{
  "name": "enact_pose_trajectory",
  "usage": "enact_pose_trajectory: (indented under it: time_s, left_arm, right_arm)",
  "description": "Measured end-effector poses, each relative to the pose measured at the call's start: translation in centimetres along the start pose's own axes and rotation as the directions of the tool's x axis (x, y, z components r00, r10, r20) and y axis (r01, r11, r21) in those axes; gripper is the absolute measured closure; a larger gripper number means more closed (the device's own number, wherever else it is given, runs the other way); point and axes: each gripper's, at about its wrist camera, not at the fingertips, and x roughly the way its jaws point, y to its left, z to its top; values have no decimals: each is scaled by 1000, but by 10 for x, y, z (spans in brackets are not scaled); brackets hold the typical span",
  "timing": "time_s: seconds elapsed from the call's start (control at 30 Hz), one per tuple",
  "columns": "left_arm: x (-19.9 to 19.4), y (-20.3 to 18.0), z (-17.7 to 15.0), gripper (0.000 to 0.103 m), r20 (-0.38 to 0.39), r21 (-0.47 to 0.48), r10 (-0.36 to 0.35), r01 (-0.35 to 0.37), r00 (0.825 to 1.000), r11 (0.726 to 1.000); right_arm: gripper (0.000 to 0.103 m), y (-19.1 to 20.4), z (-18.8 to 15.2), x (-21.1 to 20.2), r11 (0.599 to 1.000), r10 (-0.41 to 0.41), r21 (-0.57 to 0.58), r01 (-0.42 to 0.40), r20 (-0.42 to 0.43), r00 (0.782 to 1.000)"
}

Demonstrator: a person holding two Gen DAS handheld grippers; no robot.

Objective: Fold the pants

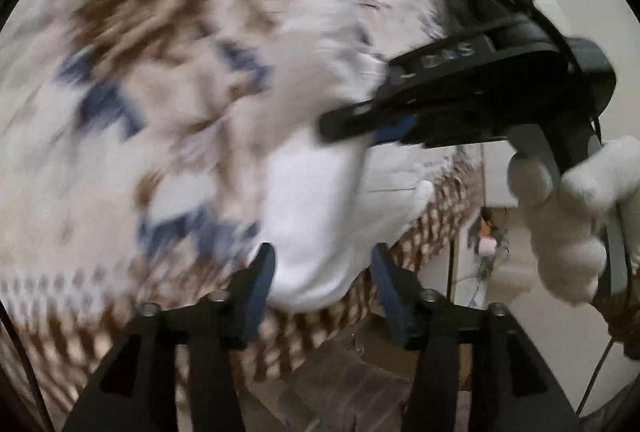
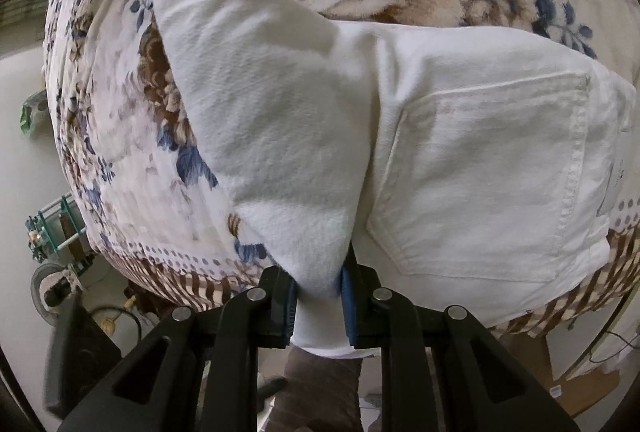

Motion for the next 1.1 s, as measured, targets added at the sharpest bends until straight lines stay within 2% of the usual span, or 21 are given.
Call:
enact_pose_trajectory:
  time_s: [0.07,0.13,0.23,0.3,0.37,0.43,0.5,0.6,0.67,0.7,0.73,0.8,0.9,0.93,1.1]
  left_arm:
    - [21,-11,11,54,-54,89,14,-10,998,996]
    - [44,-20,14,54,-99,176,64,-46,993,983]
    - [64,-16,8,54,-123,214,116,-88,986,973]
    - [69,-2,-1,54,-130,188,134,-109,982,976]
    - [65,23,-10,54,-147,135,160,-141,976,981]
    - [60,49,-19,54,-128,48,146,-141,981,989]
    - [51,63,-24,54,-99,-19,112,-114,989,993]
    - [47,64,-31,54,-66,-41,117,-119,991,992]
    - [42,65,-42,48,-70,-91,136,-142,988,986]
    - [43,70,-46,48,-93,-135,125,-137,988,981]
    - [39,76,-55,48,-103,-208,81,-101,991,973]
    - [20,83,-66,48,-76,-292,80,-99,994,951]
    - [-8,78,-60,45,13,-344,92,-82,996,936]
    - [-15,75,-48,40,42,-332,86,-67,995,941]
    - [4,59,25,39,100,-266,70,-41,993,963]
  right_arm:
    - [83,2,0,-2,1000,-4,-1,4,-1,1000]
    - [83,1,-1,-5,1000,-2,7,2,-4,1000]
    - [91,-2,0,-7,999,38,40,-37,-11,999]
    - [98,3,4,-11,999,33,26,-33,14,999]
    - [98,8,11,-13,1000,12,11,-12,39,999]
    - [98,9,14,-5,999,33,3,-33,-6,999]
    - [98,7,11,-3,1000,20,-21,-20,-4,1000]
    - [97,-14,4,-2,999,44,7,-44,-7,999]
    - [90,-35,-2,-5,998,57,41,-57,14,998]
    - [76,-51,-9,-9,996,65,64,-67,37,997]
    - [56,-63,-14,-12,994,70,82,-74,51,996]
    - [35,-92,-29,-21,989,88,108,-99,103,991]
    - [35,-128,-47,-32,988,66,127,-88,170,983]
    - [35,-145,-52,-38,985,71,140,-101,203,977]
    - [34,-212,-60,-50,978,-30,204,-38,319,947]
